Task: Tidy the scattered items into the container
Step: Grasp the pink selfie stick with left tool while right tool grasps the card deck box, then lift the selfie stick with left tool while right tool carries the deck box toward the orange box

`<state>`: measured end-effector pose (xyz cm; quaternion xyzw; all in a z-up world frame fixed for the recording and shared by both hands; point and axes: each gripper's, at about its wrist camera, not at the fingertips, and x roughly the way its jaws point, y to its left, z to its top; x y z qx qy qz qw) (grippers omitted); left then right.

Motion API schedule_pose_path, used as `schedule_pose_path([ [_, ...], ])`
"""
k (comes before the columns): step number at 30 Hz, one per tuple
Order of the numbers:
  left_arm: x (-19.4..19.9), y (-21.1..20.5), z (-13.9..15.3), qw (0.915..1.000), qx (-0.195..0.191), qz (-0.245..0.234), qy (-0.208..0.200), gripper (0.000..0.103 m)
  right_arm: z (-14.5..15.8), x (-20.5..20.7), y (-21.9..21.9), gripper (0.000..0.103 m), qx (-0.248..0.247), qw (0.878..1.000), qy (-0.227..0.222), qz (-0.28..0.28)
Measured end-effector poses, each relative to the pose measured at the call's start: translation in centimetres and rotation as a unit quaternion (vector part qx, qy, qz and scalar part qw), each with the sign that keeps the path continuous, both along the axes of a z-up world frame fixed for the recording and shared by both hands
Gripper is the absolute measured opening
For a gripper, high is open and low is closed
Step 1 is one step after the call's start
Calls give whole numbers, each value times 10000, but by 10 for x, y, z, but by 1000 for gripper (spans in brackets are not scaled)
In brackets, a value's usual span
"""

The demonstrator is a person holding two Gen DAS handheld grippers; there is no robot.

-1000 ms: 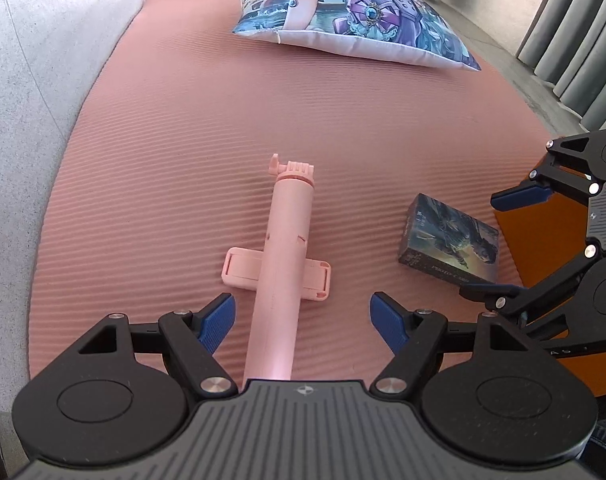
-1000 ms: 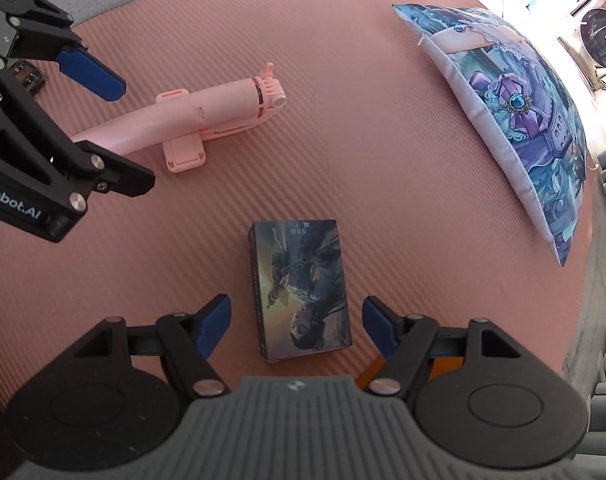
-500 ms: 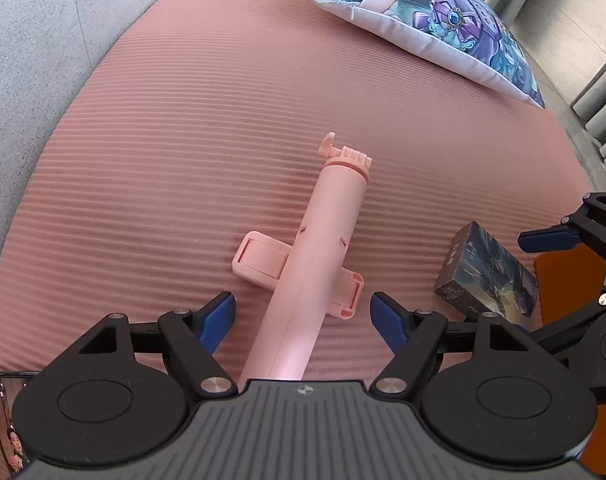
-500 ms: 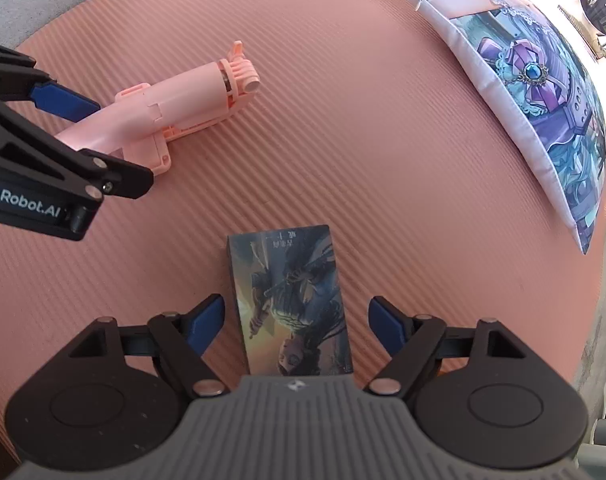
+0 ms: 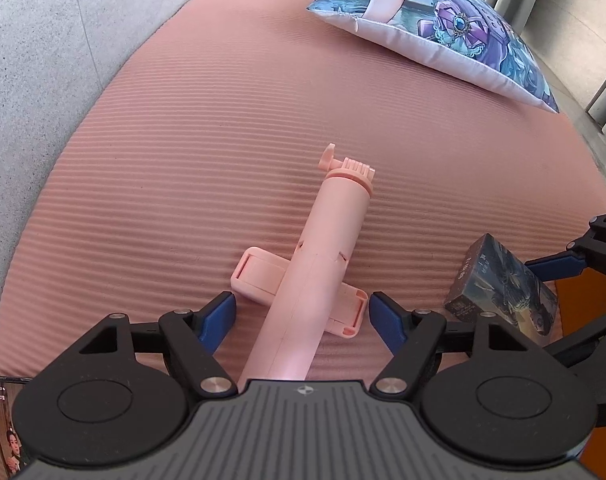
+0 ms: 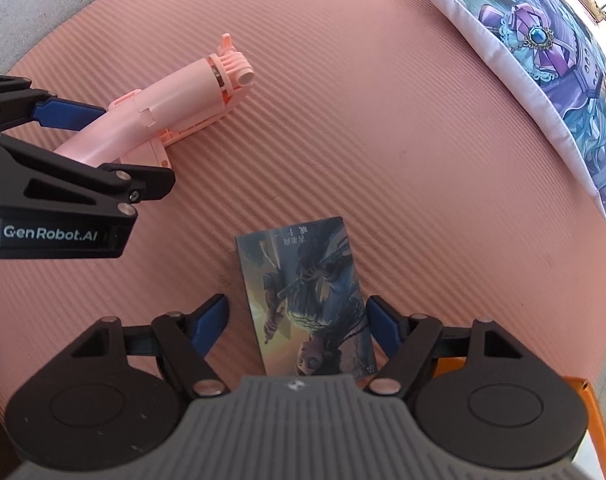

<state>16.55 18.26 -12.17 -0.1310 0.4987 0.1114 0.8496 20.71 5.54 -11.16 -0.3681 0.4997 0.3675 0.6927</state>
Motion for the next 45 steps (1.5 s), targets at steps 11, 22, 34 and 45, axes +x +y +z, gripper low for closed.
schedule_pose_path([
  [11, 1, -9, 7, 9995, 82, -254, 159, 52, 5, -29, -18, 62, 189, 9987, 385, -263],
  [22, -3, -5, 8, 9994, -244, -140, 216, 35, 6, -55, -28, 62, 92, 9992, 328, -212],
  [34, -9, 20, 8, 9946, -898, 475, -209, 63, 8, -64, -33, 62, 116, 9991, 330, -219],
  [45, -9, 35, 8, 9926, -999, 589, -354, 71, 11, -75, -31, 62, 167, 9989, 349, -280],
])
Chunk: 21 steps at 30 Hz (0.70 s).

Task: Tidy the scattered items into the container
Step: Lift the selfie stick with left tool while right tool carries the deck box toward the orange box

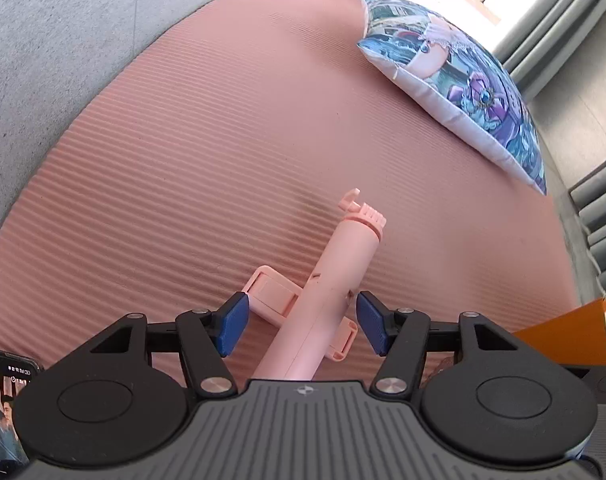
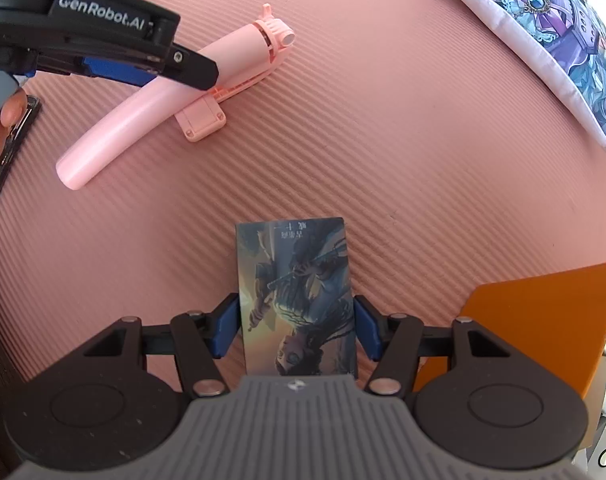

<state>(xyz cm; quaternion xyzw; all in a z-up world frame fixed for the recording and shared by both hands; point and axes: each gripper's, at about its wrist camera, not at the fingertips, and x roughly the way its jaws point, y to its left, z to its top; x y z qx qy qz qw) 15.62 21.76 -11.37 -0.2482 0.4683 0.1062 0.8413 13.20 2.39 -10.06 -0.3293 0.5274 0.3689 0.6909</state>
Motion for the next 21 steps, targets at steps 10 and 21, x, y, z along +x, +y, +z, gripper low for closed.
schedule_pose_path([
  [10, 4, -21, -9, 9973, 711, -142, 127, 68, 3, -17, 2, 63, -28, 10000, -79, -8],
  [21, 5, -26, -11, 9961, 869, -92, -84, 62, 9, -37, 8, 65, -10, 9997, -220, -75],
])
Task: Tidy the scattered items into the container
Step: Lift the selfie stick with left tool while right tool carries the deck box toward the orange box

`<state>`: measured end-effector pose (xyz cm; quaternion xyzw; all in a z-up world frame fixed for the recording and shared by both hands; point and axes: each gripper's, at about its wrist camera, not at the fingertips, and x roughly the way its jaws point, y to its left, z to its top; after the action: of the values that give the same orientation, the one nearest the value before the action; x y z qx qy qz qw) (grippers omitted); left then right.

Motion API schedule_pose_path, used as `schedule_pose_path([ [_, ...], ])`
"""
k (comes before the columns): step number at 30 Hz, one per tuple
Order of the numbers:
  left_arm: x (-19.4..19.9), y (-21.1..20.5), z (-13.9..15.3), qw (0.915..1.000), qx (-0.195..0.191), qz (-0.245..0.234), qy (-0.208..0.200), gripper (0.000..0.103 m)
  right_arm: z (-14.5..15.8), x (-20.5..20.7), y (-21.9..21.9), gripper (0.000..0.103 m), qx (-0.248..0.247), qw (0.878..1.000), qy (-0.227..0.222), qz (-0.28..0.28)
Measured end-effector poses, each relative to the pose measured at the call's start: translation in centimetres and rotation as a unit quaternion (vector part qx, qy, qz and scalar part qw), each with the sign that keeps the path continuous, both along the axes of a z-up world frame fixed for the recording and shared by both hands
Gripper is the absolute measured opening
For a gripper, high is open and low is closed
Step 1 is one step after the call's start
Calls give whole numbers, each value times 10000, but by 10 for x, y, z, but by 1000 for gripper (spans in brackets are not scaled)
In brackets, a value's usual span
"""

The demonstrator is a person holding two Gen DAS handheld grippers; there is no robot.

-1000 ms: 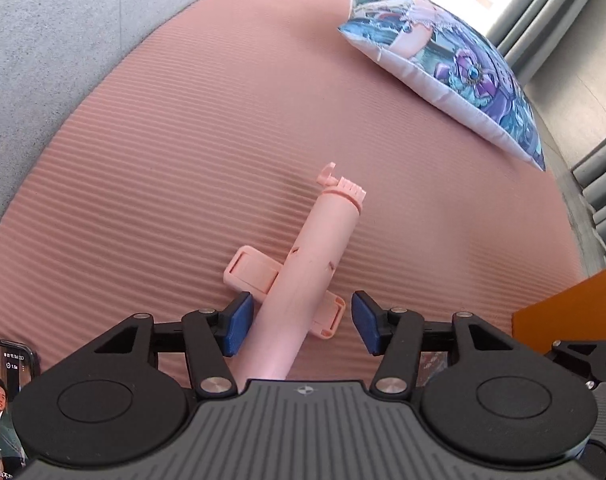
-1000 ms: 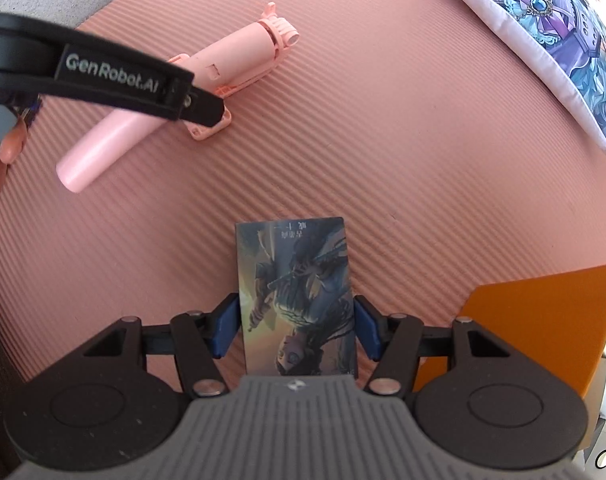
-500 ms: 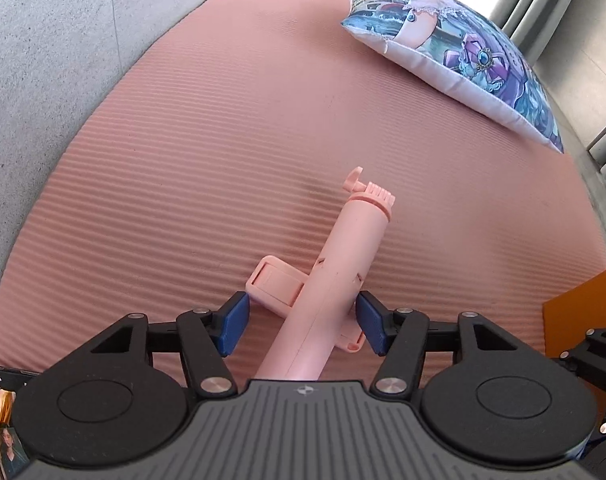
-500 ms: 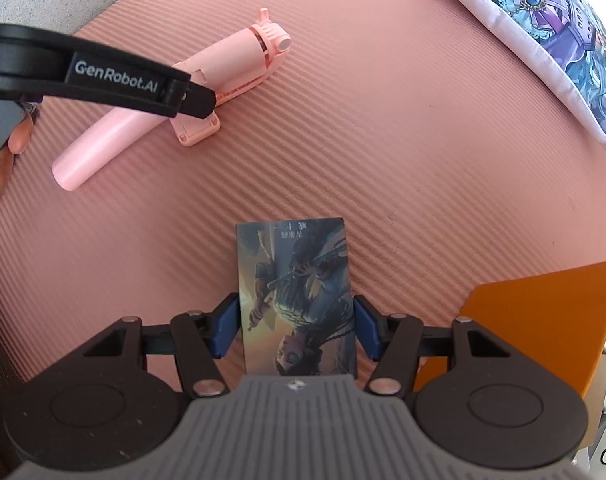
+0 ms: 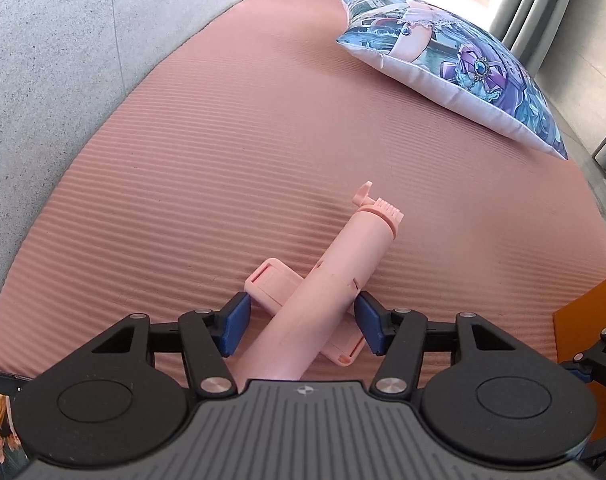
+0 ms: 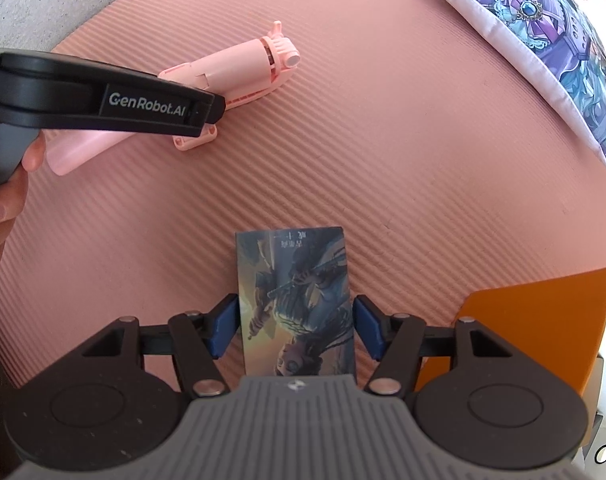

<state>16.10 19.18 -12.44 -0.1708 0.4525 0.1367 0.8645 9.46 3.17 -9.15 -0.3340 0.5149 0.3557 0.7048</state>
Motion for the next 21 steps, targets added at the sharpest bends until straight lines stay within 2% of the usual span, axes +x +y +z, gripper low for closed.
schedule_pose_path([
  [4, 0, -2, 1, 9999, 67, -88, 47, 60, 3, -8, 3, 69, 46, 10000, -20, -30],
  [7, 0, 0, 1, 10000, -1, -66, 63, 58, 2, -16, 5, 69, 41, 10000, -40, -33],
  [9, -1, 1, 2, 9999, -55, -65, 60, 52, 3, -21, 5, 68, 72, 9999, -74, -47],
  [10, -1, 0, 2, 9999, -54, -70, 55, 52, 4, -24, 4, 62, 111, 9999, -89, -77],
  [15, -2, -1, 4, 9998, -63, -159, 90, 34, 9, -38, 1, 62, 182, 9996, -123, -165],
  [21, -6, -5, 7, 9995, -64, -257, 182, 31, 24, -64, -3, 62, 281, 9991, -316, -85],
])
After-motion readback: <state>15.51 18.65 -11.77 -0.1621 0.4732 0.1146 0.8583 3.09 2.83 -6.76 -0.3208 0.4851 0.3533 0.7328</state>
